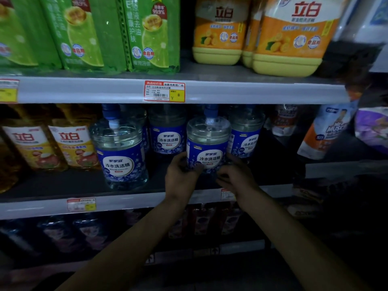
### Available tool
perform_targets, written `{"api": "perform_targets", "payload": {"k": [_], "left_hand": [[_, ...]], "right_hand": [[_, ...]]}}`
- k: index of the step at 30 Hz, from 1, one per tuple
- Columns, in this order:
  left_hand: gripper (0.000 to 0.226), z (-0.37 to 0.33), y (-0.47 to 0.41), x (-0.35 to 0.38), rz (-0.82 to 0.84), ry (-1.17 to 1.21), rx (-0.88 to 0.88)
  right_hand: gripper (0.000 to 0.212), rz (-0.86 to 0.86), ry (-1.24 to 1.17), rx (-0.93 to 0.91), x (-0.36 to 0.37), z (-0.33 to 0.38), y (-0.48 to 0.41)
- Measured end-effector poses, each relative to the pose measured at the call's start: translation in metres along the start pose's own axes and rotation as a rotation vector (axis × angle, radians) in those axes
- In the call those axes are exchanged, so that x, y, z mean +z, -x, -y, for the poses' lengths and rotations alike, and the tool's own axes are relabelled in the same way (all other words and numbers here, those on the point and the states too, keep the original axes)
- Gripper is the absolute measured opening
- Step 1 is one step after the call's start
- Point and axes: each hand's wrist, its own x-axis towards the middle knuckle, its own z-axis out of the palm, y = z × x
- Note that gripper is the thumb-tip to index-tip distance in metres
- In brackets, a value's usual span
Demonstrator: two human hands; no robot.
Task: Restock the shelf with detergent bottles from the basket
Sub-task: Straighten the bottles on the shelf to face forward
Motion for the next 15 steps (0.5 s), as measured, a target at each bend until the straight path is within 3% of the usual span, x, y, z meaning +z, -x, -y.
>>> {"api": "perform_targets", "payload": {"k": [7, 12, 15], "left_hand": [[0.045, -0.009, -0.001, 0.007, 0.013, 0.147, -0.081], [0.064, -0.006, -0.01, 0.016, 0.082, 0.123, -0.094], [0.061, -0.006, -0.018, 0.02, 0.122, 0.153, -0.116]], "right_hand": [[0.058, 0.054, -0.039, -0.021, 0.003, -0.004, -0.01], [0.041, 0.059, 0.003, -0.066, 0.009, -0.012, -0.021], [0.051, 0.064, 0.024, -0.056, 0.014, -0.013, -0.03]]}}
